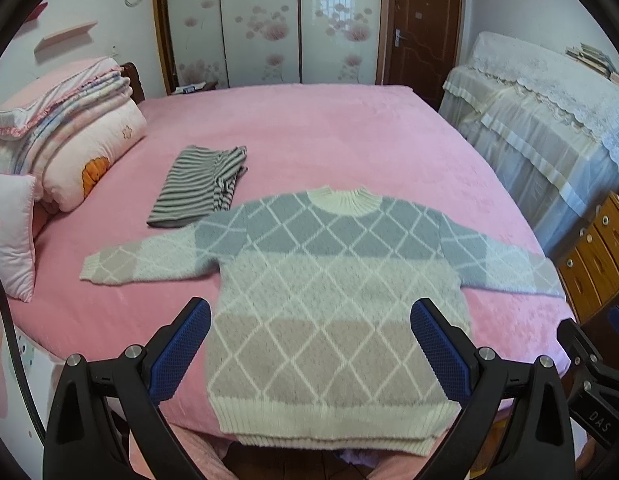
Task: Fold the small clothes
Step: 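Grasp the white cuff of a sweater sleeve with the right gripper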
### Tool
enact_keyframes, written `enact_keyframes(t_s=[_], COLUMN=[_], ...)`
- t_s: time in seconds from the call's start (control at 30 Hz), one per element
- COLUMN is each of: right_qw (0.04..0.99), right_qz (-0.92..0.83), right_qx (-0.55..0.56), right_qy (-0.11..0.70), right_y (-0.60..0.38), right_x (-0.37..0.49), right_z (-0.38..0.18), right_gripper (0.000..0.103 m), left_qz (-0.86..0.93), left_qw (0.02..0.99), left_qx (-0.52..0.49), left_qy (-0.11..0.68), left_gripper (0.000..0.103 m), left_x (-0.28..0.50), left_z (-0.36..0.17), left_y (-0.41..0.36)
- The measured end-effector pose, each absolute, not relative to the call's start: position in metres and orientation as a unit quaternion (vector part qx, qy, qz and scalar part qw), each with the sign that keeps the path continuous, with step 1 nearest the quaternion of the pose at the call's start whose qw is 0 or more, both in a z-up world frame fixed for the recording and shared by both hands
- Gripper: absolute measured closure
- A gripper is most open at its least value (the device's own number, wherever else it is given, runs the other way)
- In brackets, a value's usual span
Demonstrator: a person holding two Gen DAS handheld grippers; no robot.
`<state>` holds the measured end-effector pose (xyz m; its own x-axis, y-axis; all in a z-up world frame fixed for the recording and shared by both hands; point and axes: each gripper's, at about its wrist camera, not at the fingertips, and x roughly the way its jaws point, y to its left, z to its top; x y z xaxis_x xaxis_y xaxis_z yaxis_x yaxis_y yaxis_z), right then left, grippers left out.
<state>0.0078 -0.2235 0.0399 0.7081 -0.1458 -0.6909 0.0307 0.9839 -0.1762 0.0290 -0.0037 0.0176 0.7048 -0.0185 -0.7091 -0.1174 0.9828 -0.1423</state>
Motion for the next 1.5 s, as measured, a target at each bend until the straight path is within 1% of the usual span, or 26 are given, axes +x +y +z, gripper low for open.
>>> enact_keyframes(t_s=[0.17,0.23,0.37,0.47,0.57,0.7,0.83,0.9,1.0,1.1,1.17,1.33,1.4,1.5], right_qw=[0.931,0.935,0.942,0.943,0.943,0.940,0.919,0.910,0.888,0.868,0.846,0.815,0.804,0.793], right_qz=[-0.055,-0.058,-0.077,-0.089,-0.107,-0.136,-0.181,-0.186,-0.201,-0.202,-0.209,-0.206,-0.206,-0.216], right_qx=[-0.099,-0.104,-0.109,-0.092,-0.059,-0.008,0.045,0.071,0.115,0.155,0.197,0.278,0.308,0.328], right_qy=[0.348,0.334,0.309,0.307,0.310,0.312,0.347,0.363,0.397,0.426,0.449,0.464,0.465,0.466], right_y=[-0.230,-0.236,-0.252,-0.276,-0.314,-0.379,-0.458,-0.487,-0.537,-0.569,-0.593,-0.626,-0.638,-0.650], right_x=[0.015,0.020,0.030,0.044,0.061,0.080,0.106,0.114,0.129,0.138,0.141,0.141,0.147,0.160], right_z=[0.057,0.064,0.078,0.085,0.086,0.082,0.059,0.045,0.007,-0.031,-0.062,-0.115,-0.134,-0.151], right_gripper=[0.002,0.002,0.002,0.002,0.002,0.002,0.002,0.002,0.002,0.010,0.015,0.016,0.017,0.023], left_qz=[0.030,0.028,-0.002,-0.045,-0.104,-0.137,-0.150,-0.157,-0.166,-0.172,-0.166,-0.169,-0.171,-0.173], left_qw=[0.913,0.925,0.938,0.945,0.945,0.937,0.929,0.918,0.899,0.882,0.880,0.869,0.864,0.861], left_qx=[-0.077,-0.076,-0.059,-0.062,-0.088,-0.088,-0.068,-0.056,-0.030,-0.008,0.015,0.041,0.049,0.059], left_qy=[0.400,0.372,0.343,0.317,0.297,0.308,0.332,0.359,0.405,0.438,0.445,0.463,0.471,0.474], left_gripper=[0.003,0.003,0.003,0.003,0.001,0.001,0.001,0.001,0.001,0.001,0.001,0.001,0.001,0.001], left_x=[0.050,0.057,0.077,0.093,0.113,0.149,0.187,0.210,0.239,0.251,0.260,0.267,0.267,0.273], left_z=[0.026,0.036,0.049,0.064,0.074,0.066,0.038,0.008,-0.046,-0.094,-0.118,-0.169,-0.182,-0.191], left_y=[-0.012,-0.018,-0.038,-0.054,-0.072,-0.110,-0.154,-0.180,-0.220,-0.251,-0.270,-0.304,-0.316,-0.330])
